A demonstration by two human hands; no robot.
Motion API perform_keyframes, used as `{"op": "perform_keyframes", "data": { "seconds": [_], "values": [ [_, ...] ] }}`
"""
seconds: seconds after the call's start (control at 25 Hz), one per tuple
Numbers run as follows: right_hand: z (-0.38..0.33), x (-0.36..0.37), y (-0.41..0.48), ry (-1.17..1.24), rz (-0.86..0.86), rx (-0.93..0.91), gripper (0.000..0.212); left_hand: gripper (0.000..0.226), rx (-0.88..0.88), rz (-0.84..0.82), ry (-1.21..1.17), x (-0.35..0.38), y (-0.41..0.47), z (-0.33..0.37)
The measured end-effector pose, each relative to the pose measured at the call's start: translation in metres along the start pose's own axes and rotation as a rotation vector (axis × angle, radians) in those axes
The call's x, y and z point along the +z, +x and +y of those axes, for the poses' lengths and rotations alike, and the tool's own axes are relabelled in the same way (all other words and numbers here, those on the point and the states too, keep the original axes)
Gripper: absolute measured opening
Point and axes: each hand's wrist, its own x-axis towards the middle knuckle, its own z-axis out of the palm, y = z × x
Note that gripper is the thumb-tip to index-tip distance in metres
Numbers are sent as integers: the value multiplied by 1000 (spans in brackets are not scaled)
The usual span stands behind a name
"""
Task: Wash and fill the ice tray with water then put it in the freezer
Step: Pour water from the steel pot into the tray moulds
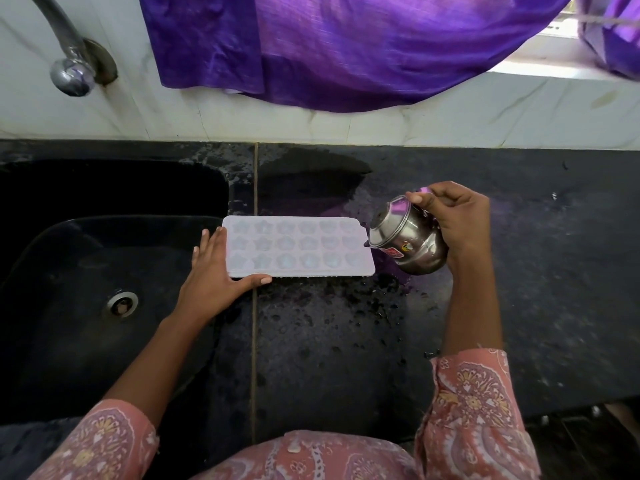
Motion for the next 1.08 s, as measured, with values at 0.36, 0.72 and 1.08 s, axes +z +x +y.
{"op": "perform_keyframes", "data": {
  "seconds": [0.36,0.72,1.08],
  "values": [
    [-3,2,0,-32,-30,-20,16,125,-11,-3,0,-1,-1,2],
    [-6,0,1,-82,-24,-53,15,126,-12,-1,3,0,0,2],
    [-7,0,2,-94,-16,-51,15,125,-7,3,5,-1,-1,3]
  ]
}}
